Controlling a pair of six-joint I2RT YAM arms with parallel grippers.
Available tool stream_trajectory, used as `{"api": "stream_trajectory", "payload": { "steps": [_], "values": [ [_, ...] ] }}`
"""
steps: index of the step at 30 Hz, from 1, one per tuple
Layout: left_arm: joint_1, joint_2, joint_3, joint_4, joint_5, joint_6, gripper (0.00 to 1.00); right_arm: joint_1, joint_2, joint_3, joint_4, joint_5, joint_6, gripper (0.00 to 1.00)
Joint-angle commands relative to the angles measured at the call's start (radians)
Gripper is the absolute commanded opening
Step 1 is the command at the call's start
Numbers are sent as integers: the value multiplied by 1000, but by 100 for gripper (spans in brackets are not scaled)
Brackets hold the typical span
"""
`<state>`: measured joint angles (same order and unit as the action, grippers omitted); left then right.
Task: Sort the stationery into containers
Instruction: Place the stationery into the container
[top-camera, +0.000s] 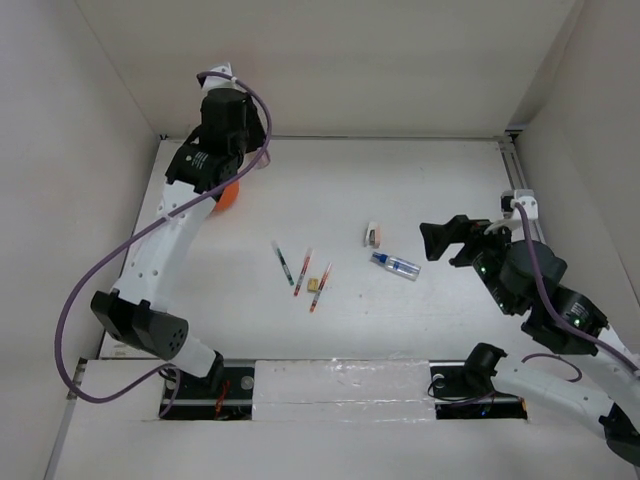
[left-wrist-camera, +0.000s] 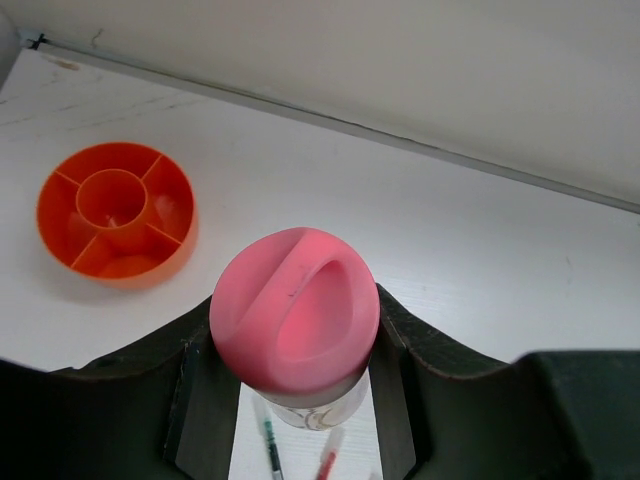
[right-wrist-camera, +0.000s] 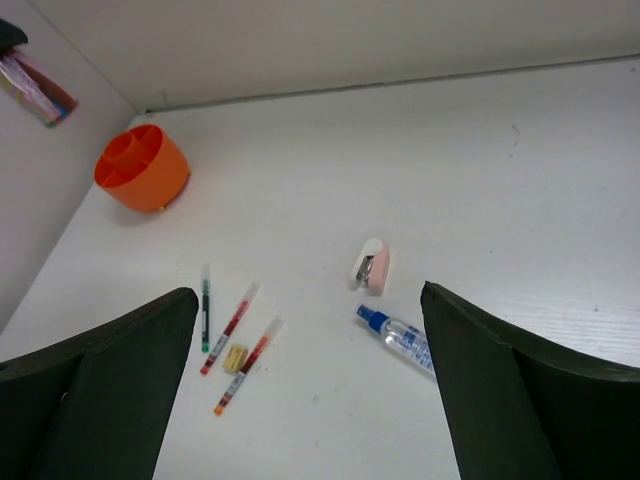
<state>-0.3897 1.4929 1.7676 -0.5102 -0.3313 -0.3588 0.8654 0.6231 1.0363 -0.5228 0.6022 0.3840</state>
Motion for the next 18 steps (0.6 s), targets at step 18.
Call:
{"api": "stream_trajectory", "payload": {
  "steps": [18],
  "values": [
    [276, 274, 184, 91, -151, 77, 0, 6, 81, -99, 216, -307, 0, 100]
  ]
}}
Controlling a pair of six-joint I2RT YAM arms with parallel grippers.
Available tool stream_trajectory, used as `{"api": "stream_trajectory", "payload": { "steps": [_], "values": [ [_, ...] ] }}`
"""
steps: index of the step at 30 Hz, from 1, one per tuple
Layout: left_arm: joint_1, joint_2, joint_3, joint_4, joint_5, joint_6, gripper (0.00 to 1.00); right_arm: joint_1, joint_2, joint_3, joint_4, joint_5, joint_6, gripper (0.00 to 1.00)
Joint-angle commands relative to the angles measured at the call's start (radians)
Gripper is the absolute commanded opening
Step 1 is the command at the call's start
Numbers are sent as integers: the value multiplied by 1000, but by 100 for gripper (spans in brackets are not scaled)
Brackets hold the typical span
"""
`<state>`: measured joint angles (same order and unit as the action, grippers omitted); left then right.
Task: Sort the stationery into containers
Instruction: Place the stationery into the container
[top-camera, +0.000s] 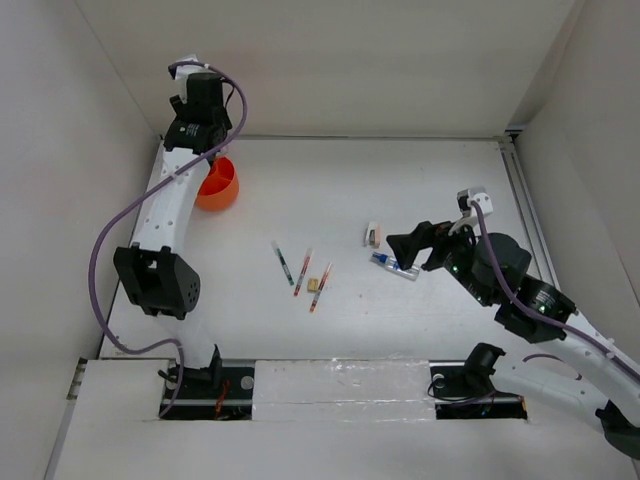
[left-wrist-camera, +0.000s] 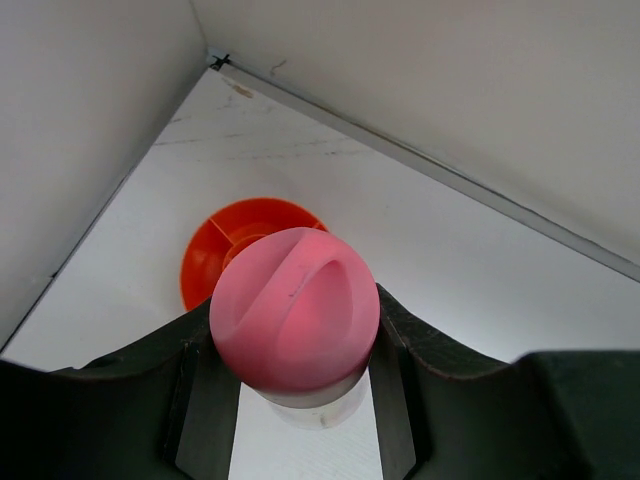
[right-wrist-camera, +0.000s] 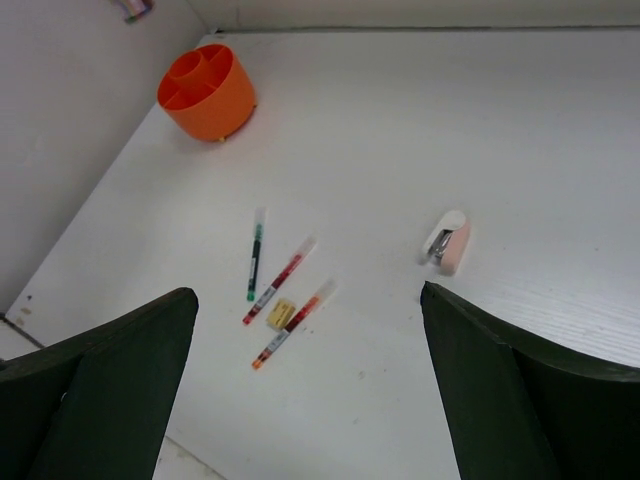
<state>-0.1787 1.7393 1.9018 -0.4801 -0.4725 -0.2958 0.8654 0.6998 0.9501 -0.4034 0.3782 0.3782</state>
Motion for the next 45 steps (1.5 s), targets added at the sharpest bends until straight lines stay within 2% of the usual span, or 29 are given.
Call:
{"api": "stream_trajectory", "payload": {
  "steps": [1, 3, 7, 14, 21, 31, 34, 45],
  "values": [
    [86, 40, 49, 70, 20, 1, 0, 6, 4, -22, 97, -96, 16, 100],
    [146, 75, 49, 71, 119, -9, 0, 6, 4, -33, 107, -122, 25, 100],
    [218, 126, 69, 95, 230, -31, 0, 6, 23, -42, 117, -140, 25, 100],
    [254, 249, 151, 61, 280, -40, 0, 6, 43, -42, 136, -168, 25, 100],
    [254, 282, 140, 81, 293, -51, 0, 6, 62, -42, 146, -179, 25, 100],
    [254, 282, 102, 92, 229, -51, 0, 6, 63, -42, 146, -197, 25, 100],
    [254, 273, 31, 138, 216, -51, 0, 6, 63, -42, 146, -197, 25, 100],
    [254, 235, -81, 236, 216, -51, 0, 6, 63, -51, 166, -254, 5, 100]
  ]
}}
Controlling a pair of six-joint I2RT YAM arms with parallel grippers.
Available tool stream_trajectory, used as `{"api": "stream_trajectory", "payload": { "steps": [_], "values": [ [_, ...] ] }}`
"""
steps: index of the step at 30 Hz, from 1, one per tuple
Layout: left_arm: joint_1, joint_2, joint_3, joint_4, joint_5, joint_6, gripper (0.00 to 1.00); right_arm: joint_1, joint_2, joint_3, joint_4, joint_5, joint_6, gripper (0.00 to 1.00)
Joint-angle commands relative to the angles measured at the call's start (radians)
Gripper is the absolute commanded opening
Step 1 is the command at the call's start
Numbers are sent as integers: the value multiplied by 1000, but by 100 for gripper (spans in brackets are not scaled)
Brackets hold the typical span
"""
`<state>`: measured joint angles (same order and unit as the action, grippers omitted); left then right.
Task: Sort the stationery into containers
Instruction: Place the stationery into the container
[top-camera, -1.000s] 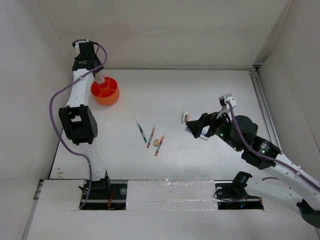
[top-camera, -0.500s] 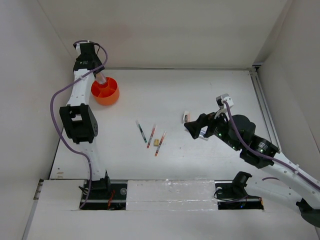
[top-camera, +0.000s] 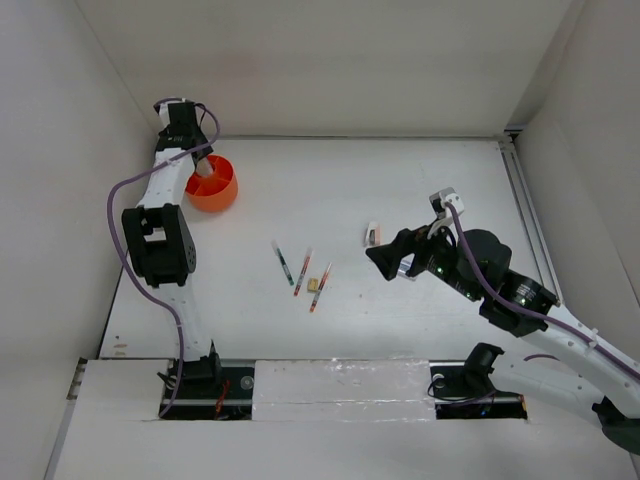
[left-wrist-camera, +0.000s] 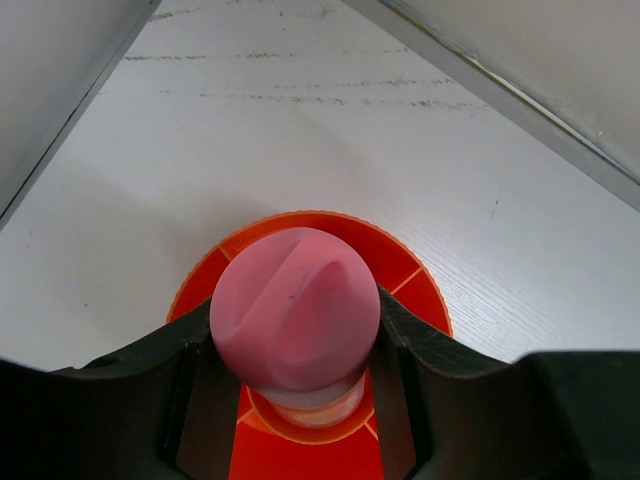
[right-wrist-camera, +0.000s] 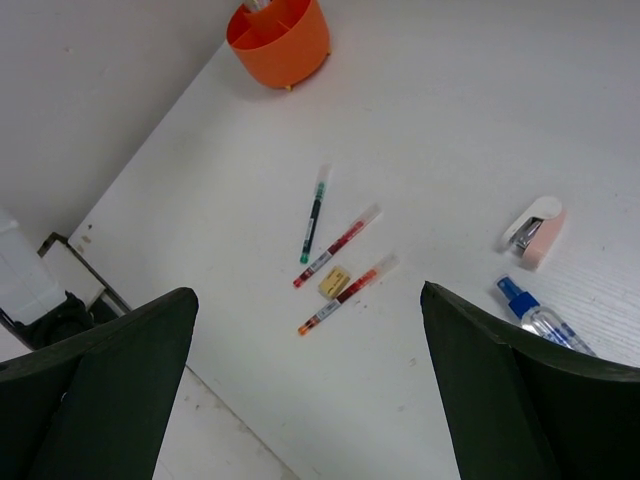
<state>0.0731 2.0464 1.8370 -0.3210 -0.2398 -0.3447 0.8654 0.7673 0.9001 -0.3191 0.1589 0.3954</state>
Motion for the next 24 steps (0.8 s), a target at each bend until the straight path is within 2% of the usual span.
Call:
{"api": "stream_trajectory", "payload": {
  "steps": [1, 7, 9, 10, 14, 18, 19, 22, 23, 24],
  "values": [
    [2, -72, -16, 77, -4, -2, 0, 6, -5, -1, 81, -44, -12, 100],
    [-30, -72, -25, 77, -39, 10, 2, 6, -14, -10, 91, -44, -21, 100],
    [-39, -72, -34, 77, -39, 10, 12, 6, -14, -10, 91, -44, -21, 100],
    [-39, -72, -35, 77, -39, 10, 21, 6, -14, -10, 91, -44, -21, 100],
    [-39, -107, -67, 88, -39, 10, 33, 6, -14, -10, 91, -44, -21, 100],
    [-39, -134, -93, 100, -39, 10, 52, 6, -14, -10, 91, -53, -21, 100],
    [-39, -149, -93, 100, -39, 10, 62, 6, -14, -10, 91, -53, -21, 100],
    [-39, -189, -102, 111, -30, 10, 76, 6, -14, -10, 91, -53, -21, 100],
    [-39, -213, -111, 111, -30, 10, 85, 6, -14, -10, 91, -53, -21, 100],
    [-39, -227, -111, 120, -20, 10, 89, 6, -14, -10, 91, -53, -21, 100]
  ]
}}
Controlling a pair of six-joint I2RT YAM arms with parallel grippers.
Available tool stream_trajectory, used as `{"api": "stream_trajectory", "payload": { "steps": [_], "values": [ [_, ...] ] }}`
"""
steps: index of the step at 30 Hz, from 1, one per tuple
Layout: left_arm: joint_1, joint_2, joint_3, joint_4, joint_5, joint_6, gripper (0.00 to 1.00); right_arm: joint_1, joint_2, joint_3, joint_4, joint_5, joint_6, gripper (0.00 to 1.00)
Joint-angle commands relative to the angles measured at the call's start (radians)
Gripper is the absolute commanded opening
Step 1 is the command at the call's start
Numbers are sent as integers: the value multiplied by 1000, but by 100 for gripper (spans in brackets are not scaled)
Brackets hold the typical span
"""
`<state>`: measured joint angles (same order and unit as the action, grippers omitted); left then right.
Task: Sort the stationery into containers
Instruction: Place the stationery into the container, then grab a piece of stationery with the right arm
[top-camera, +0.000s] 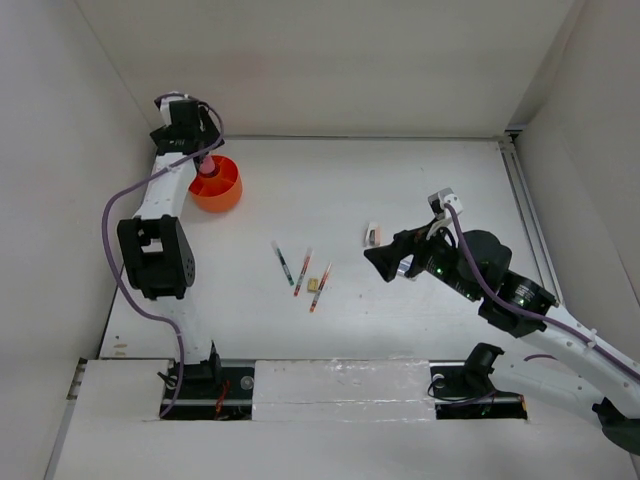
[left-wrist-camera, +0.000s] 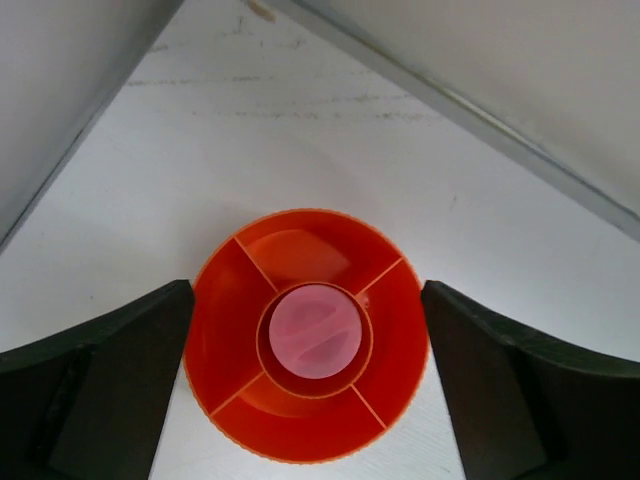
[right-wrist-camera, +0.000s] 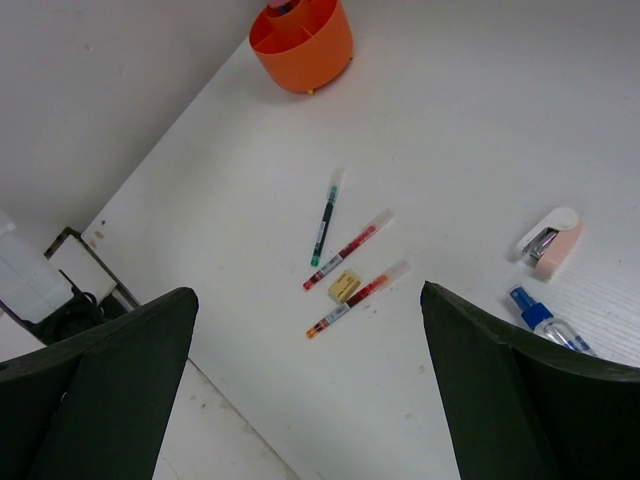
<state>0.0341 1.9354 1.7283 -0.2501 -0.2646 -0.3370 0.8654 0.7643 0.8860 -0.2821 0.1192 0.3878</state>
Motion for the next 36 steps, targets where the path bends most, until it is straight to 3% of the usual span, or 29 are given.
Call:
{"api": "stream_trajectory", "payload": {
  "steps": [1, 8, 14, 19, 23, 26, 29, 32, 36],
  "values": [
    [0, -142, -3, 49, 17, -8, 100, 6, -11, 4, 54, -13, -13, 100],
    [0, -248, 26, 3, 79, -26, 100, 6, 46, 13, 19, 68, 6, 100],
    [0, -239, 235, -198, 76, -54, 100, 6, 124, 44, -52, 206, 28, 100],
    [0, -337, 194, -163, 94, -79, 100, 6, 161, 19, -3, 265, 29, 100],
    [0, -424, 151, -179, 163, -129, 100, 6, 317, 82, -66, 374, 124, 100],
    [0, -434, 188, -299, 229, -129, 100, 27, 437, 142, -124, 483, 261, 100],
    [0, -487, 95, -350, 258, -129, 100, 37, 527, 191, -198, 554, 420, 100],
    [0, -642, -225, -244, 284, -140, 100, 37, 608, 200, -171, 530, 474, 100],
    [0, -782, -393, -189, 320, -140, 100, 56, 705, 228, -141, 501, 508, 97]
  ]
}}
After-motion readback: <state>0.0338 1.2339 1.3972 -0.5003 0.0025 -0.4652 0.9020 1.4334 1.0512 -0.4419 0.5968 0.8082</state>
